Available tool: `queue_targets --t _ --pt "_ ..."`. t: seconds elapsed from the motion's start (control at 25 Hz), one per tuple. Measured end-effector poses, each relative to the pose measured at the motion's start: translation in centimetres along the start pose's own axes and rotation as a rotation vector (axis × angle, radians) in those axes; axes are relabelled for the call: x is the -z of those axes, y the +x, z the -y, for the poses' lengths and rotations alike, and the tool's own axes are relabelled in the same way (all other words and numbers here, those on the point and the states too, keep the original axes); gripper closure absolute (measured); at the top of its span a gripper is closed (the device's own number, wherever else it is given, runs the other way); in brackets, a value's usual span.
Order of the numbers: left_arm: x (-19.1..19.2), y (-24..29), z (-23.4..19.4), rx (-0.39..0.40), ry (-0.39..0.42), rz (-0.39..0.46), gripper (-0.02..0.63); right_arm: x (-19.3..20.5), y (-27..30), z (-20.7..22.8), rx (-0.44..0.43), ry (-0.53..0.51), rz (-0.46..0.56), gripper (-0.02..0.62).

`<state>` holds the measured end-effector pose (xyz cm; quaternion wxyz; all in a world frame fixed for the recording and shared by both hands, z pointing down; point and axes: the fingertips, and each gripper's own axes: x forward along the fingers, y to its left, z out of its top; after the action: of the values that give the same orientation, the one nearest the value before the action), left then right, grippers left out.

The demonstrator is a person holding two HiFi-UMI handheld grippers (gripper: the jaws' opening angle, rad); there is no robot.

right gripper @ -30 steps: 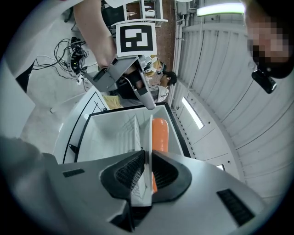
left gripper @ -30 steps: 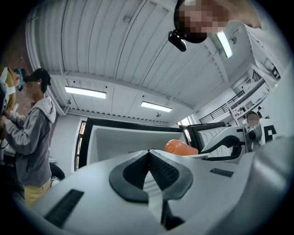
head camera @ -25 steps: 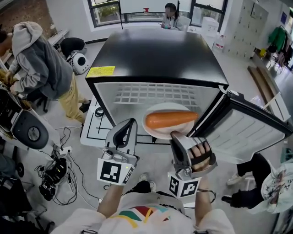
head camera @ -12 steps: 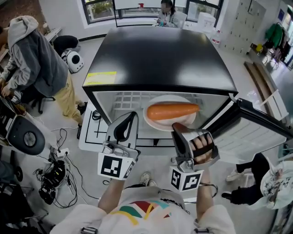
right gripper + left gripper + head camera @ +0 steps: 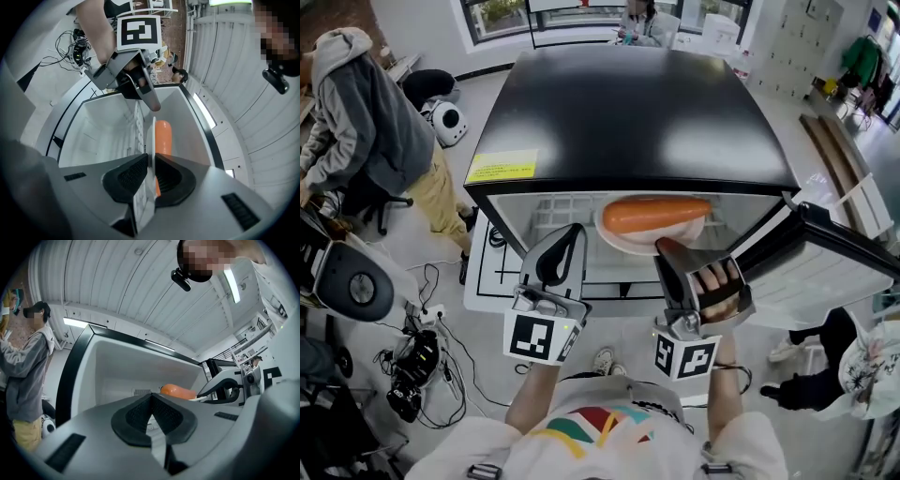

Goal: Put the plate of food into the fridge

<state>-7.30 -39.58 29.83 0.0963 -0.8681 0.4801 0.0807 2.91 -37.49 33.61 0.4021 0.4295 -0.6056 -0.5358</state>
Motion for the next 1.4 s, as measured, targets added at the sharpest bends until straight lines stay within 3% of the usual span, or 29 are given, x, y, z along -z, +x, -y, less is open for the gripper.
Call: queue_targets --t 0.76,1.4 --pt "2.0 1.1 -1.0 -0.012 -0.037 -0.039 0.601 1.2 5.9 -0.7 -0.199 -0.05 0.02 0.548" --pt "2.0 0.8 -2.5 -0.046 -0.043 -0.03 0.601 0.3 8.6 -1.1 -0.302 -0.043 0.054 0.548"
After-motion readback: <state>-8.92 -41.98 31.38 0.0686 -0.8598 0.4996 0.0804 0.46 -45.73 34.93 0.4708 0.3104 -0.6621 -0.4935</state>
